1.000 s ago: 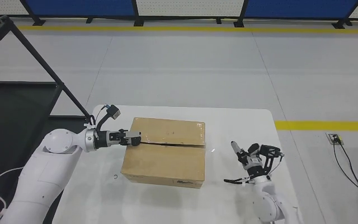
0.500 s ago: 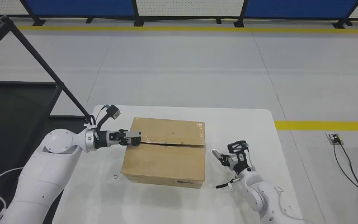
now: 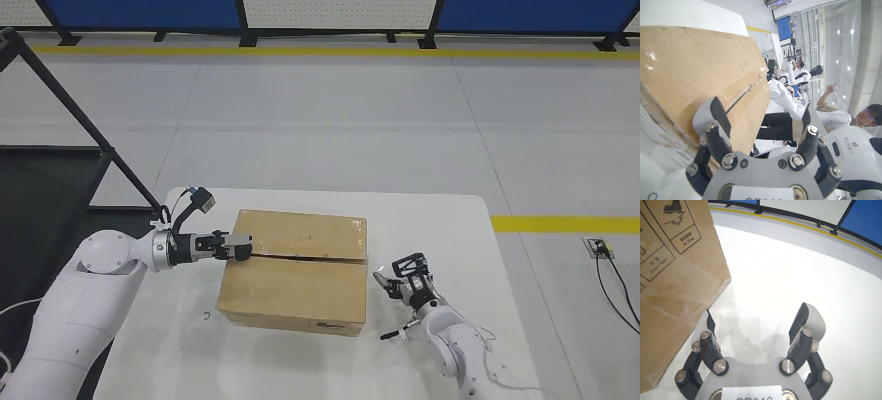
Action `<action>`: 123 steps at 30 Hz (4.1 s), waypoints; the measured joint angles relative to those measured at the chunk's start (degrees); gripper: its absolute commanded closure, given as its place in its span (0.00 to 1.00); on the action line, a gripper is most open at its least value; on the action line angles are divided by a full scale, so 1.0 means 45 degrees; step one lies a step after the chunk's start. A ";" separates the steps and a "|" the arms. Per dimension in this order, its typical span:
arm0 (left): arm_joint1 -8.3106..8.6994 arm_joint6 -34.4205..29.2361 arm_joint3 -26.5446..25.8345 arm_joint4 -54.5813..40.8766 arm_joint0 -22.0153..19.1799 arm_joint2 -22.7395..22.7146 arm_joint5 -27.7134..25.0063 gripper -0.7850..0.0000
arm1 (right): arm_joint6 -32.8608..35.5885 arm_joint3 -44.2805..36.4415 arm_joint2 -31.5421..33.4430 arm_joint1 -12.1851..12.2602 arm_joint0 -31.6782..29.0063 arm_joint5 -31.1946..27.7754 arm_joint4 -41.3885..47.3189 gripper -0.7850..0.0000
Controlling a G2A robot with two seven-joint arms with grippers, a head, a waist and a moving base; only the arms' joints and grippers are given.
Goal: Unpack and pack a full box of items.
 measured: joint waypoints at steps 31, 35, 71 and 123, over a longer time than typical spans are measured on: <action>0.0000 0.0000 0.0000 0.0000 0.0000 0.0000 0.0000 0.00 | 0.0441 0.1944 -0.1230 -0.0581 0.1566 0.0043 -0.1258 0.00; 0.0000 0.0000 0.0000 0.0000 0.0000 0.0000 0.0000 0.00 | 0.0190 0.2166 -0.1278 -0.0691 0.1677 0.0462 -0.1174 0.00; 0.0000 0.0000 0.0000 0.0000 0.0000 0.0000 0.0000 0.00 | -0.0804 0.1822 -0.0808 -0.0860 0.0894 0.0960 -0.1521 0.00; 0.0000 0.0000 0.0000 0.0000 0.0000 0.0000 0.0000 0.00 | -0.5367 -0.0469 0.2464 -0.0626 -0.2858 0.1044 -0.0151 0.00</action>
